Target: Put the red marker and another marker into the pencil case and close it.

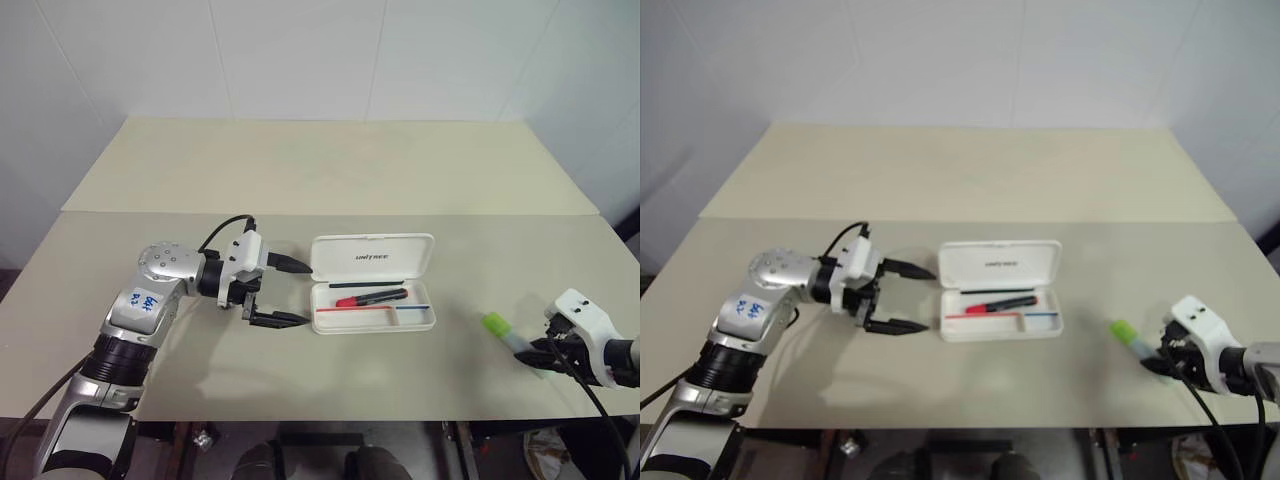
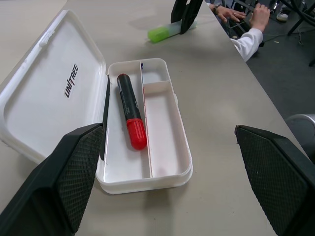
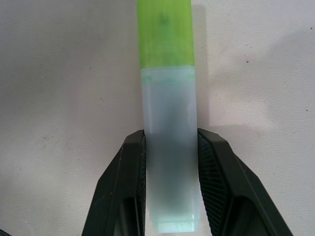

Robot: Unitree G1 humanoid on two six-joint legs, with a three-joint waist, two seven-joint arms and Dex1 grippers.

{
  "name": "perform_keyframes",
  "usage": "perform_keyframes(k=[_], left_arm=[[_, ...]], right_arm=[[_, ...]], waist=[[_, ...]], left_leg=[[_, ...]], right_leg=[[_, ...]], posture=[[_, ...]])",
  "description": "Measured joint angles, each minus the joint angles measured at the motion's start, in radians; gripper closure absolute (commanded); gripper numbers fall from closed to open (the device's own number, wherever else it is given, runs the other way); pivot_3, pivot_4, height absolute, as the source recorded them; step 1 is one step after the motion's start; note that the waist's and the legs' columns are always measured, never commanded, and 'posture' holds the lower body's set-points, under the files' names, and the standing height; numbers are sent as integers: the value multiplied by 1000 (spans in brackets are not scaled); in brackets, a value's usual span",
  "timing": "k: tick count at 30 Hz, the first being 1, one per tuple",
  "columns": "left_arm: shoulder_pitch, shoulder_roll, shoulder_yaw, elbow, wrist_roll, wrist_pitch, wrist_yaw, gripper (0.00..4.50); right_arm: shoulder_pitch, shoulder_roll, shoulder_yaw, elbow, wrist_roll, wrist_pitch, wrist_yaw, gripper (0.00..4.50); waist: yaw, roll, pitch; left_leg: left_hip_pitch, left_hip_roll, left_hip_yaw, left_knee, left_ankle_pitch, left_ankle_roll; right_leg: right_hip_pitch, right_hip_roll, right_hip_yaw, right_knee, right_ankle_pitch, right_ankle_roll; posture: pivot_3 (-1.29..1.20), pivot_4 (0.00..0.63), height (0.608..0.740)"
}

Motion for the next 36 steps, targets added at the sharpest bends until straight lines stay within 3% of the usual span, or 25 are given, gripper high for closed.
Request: perform_keyframes(k=[7,11,17,25,36], left_arm=[[4,12,6,-4,0,0,5,0],[10,34,17,-6,0,-1,4,0],[26,53,41,-9,0,-9,4,0],[68,85,57,-23,1,-29,-5,0],[126,111,77,-50,2,-33,7,0]], right_arm=[[-78,-38,59,80,-32,-126,40,3412],[-200,-100,128,115,-75,-304,130,3412],[-387,-96,244,43,-56,-341,246,3412],[-610,77,476,-39,-71,-273,269,3412],[-725,251,631,-48,-118,-233,263,3412]], waist=[[-18,0,0],[-23,1,0],[-19,1,0],[-23,0,0],[-18,0,1]], left_leg=[[0,-2,3,0,0,2],[1,-1,4,0,1,1],[0,0,2,-1,0,0],[-1,0,3,-1,0,0],[-2,0,2,-1,-1,0]], right_leg=[[0,-2,-1,0,2,3],[-2,-1,-1,0,2,3],[-2,-1,0,0,0,1],[-3,-3,-1,1,0,0],[-3,-4,-2,1,-1,-2]], posture=[[0,150,740],[0,150,740],[0,150,740],[0,150,740],[0,150,740]])
